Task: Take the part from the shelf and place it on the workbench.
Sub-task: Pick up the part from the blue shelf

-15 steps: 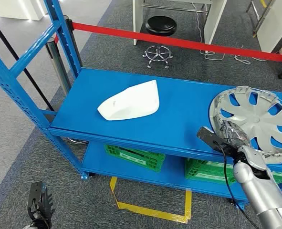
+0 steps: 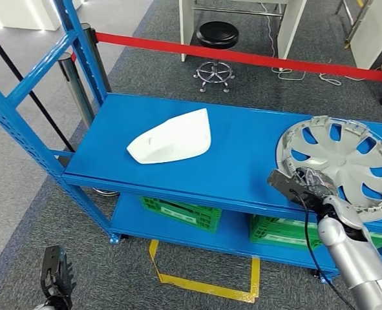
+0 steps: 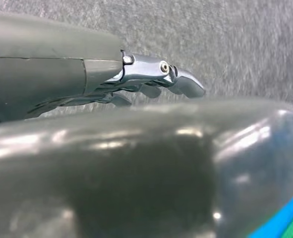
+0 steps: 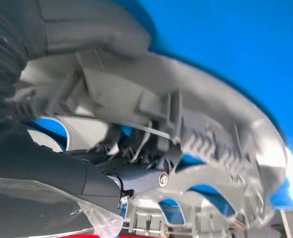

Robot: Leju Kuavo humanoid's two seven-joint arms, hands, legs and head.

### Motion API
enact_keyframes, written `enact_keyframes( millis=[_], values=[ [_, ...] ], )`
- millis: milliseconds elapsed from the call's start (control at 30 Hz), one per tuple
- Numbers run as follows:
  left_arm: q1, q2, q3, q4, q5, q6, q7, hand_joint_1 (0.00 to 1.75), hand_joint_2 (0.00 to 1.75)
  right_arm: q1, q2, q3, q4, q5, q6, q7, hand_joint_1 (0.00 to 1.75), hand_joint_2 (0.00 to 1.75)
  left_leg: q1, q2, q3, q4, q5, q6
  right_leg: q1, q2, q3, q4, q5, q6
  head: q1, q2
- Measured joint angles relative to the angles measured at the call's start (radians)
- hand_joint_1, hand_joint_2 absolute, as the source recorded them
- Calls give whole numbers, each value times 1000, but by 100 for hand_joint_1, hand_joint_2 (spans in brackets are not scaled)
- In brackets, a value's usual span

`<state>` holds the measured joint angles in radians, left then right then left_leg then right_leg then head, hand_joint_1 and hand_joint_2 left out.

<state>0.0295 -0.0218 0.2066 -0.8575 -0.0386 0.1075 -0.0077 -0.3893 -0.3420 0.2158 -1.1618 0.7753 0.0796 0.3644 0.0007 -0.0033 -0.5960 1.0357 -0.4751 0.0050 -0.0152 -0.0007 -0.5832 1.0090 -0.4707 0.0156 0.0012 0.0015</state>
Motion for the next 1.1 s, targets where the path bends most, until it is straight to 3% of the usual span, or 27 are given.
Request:
enact_keyframes(
  millis=[67,133,167,200,233,300,333,367,500,567,633,667,700,733,800,867,1000,1033,1100],
  values=[
    [-2,0,1,1,0,0,0,0,0,-6,0,2,0,0,1,-1,175,175,3,0,-35,84,-51,-12,-4,-3,4,-5,3,-9,-4,0],
    [-1,0,3,4,0,0,0,0,0,-7,0,3,1,0,1,0,175,175,7,0,-93,213,-107,-20,-4,-4,4,-5,2,-13,-6,0],
    [0,1,4,6,0,0,0,0,0,-7,0,4,1,0,2,0,175,175,8,0,-110,252,-115,-23,-4,-4,5,-5,2,-13,-7,0],
    [1,1,4,7,0,0,0,0,0,-7,0,4,2,0,2,0,175,175,10,0,-111,254,-104,-24,-4,-3,5,-4,2,-12,-6,0],
    [1,1,4,9,0,0,0,0,0,-7,0,4,2,0,2,0,175,175,12,0,-95,219,-76,-24,-5,-3,6,-4,2,-12,-6,0],
    [0,1,5,10,0,0,0,0,0,-7,0,5,2,-1,2,-1,175,175,13,0,-34,87,-10,-22,-3,-2,7,-2,0,-7,-6,0],
    [-2,1,5,10,0,1,0,0,0,-8,0,5,2,-2,2,-2,175,175,12,-1,-9,32,7,-19,-2,-1,6,-1,-1,-3,-6,0],
    [-3,1,5,11,0,1,-1,0,0,-8,0,5,2,-2,2,-2,175,175,11,-1,4,0,13,-15,0,-1,4,0,-1,2,-6,0],
    [-3,-2,5,16,-1,5,-5,0,0,-7,0,6,7,-10,1,-6,175,175,9,-1,7,-19,15,12,-3,0,-7,4,-7,25,-5,0],
    [-5,-4,5,17,-2,7,-10,0,0,-6,0,9,10,-16,0,-11,175,175,11,1,7,-24,19,25,-4,0,-45,79,-52,29,-2,0],
    [-5,-5,6,19,-3,9,-14,0,0,-4,0,11,15,-21,-2,-14,175,175,8,1,5,-24,19,30,-4,0,-109,216,-115,30,-1,0],
    [-4,-4,7,21,-3,10,-15,0,0,-3,0,11,18,-23,-4,-16,175,175,7,1,5,-23,18,31,-4,0,-138,272,-134,31,-1,0],
    [-3,-5,8,23,-3,11,-15,0,0,-2,0,12,20,-24,-6,-18,175,175,6,1,5,-23,18,31,-4,0,-152,298,-133,31,-1,0],
    [-2,-6,10,26,-3,11,-15,0,0,-2,0,13,22,-26,-7,-19,175,175,5,1,6,-23,18,31,-4,0,-146,284,-114,31,-1,0],
    [-2,-7,13,29,-3,9,-17,0,0,-6,0,14,23,-29,-9,-23,175,175,5,0,9,-21,15,27,-4,-1,-83,154,-40,26,-1,0],
    [-6,-3,17,33,-2,2,-18,0,0,-18,0,16,25,-33,-8,-29,175,175,1,0,6,-16,12,18,-3,-1,-20,35,-6,19,-2,0],
    [-13,7,26,44,-1,-14,-20,0,0,-35,1,24,32,-43,-6,-44,175,175,1,0,0,-7,7,-2,-3,0,-4,8,-4,4,-5,0],
    [-14,8,27,46,-3,-17,-20,0,0,-39,1,26,34,-46,-6,-47,175,175,2,0,-8,15,-9,-8,-5,-1,-3,6,-3,-2,-7,0],
    [-15,10,29,50,-5,-19,-21,0,0,-44,1,29,37,-51,-5,-51,175,175,4,0,-50,116,-67,-18,-7,-2,-1,4,-1,-10,-11,0]
  ],
)
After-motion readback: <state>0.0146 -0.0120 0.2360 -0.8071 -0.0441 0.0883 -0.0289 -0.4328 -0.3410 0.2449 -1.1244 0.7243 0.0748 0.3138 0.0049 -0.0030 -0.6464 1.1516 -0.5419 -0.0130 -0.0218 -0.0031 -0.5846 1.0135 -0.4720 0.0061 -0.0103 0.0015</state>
